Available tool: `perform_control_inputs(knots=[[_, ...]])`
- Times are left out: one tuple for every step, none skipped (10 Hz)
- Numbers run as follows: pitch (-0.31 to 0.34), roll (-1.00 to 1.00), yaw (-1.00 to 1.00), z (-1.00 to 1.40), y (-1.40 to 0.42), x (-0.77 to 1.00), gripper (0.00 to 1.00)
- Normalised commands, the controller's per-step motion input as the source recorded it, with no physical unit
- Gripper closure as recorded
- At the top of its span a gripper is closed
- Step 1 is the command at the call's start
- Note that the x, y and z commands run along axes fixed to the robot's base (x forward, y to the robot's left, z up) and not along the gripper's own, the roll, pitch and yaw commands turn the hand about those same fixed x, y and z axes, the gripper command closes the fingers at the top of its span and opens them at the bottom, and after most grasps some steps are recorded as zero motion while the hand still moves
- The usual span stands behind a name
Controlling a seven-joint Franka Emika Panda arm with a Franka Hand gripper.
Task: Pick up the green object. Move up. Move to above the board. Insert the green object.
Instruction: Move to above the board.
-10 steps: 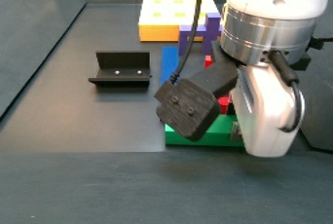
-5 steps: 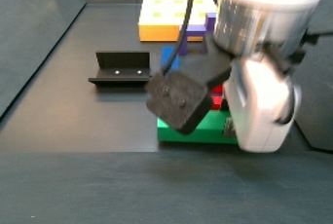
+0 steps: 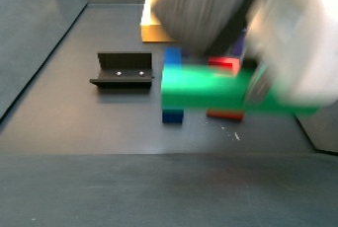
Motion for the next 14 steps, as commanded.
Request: perform_control_inputs(knots=[[0.054,0.03,0.00,1.40,-0.01,0.01,1.00],[0.077,0.01,0.00,1.40,0.01,0.01,1.00],[0.085,-0.01,0.00,1.40,0.01,0.01,1.00],[0.083,0.01,0.01,0.79,-0.01,0.01,1.00],[0.068,0.01,0.00,0.45,0.00,0.03,1.00],[0.064,0.00,0.00,0.30,0.01,0.03,1.00],[0.073,0.00,0.00,0.18,0.00,0.02,1.00],[0.050,-0.01,1.00,0.13,-1.40,0.21,1.00],[0.049,-0.01,1.00,0.12,-1.40,0.20,1.00],[0.044,0.00,1.00,0.12,-1.40,0.20,1.00],[0.041,0.00,1.00,0.12,-1.40,0.19,1.00],[0.043,0.00,1.00,0.12,-1.40,0.20,1.00],[0.044,0.00,1.00,0.13,-1.40,0.20,1.00],[0.043,-0.01,1.00,0.13,-1.40,0.20,1.00]])
